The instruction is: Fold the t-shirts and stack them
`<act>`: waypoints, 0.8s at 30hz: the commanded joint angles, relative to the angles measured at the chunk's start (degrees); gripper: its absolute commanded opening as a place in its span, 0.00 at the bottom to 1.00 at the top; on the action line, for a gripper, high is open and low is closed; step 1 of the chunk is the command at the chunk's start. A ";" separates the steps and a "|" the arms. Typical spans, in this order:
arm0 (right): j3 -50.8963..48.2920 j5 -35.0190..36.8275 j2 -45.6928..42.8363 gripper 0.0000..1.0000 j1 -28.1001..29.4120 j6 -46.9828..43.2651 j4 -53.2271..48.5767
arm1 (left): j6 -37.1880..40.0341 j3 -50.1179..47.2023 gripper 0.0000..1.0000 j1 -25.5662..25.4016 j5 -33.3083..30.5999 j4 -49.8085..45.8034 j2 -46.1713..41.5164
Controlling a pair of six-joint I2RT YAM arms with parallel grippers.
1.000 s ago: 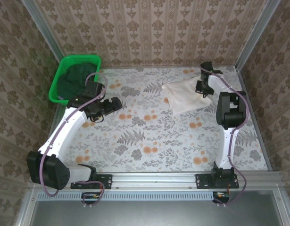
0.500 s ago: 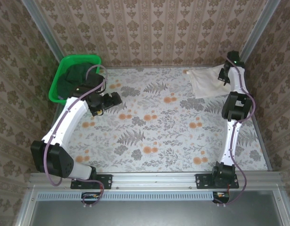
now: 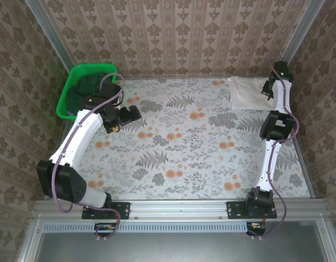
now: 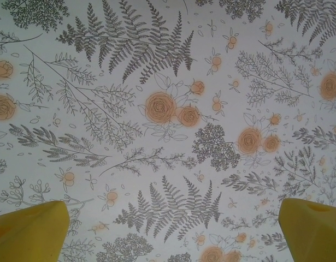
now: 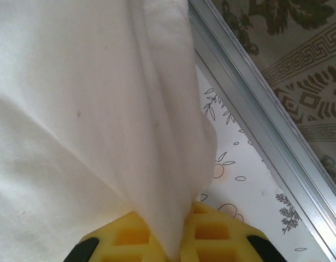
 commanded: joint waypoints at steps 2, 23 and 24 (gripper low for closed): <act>3.53 -1.40 0.44 0.31 -0.72 0.26 -0.45 | 0.42 3.21 1.00 -0.94 -0.61 -2.18 1.52; -21.64 -17.75 -38.50 0.85 7.46 -5.91 -3.20 | 4.44 5.84 1.00 0.42 -14.16 2.77 -10.16; -27.50 -19.20 -43.09 0.85 8.07 -6.39 0.04 | 5.64 3.41 1.00 0.58 -16.16 5.18 -13.07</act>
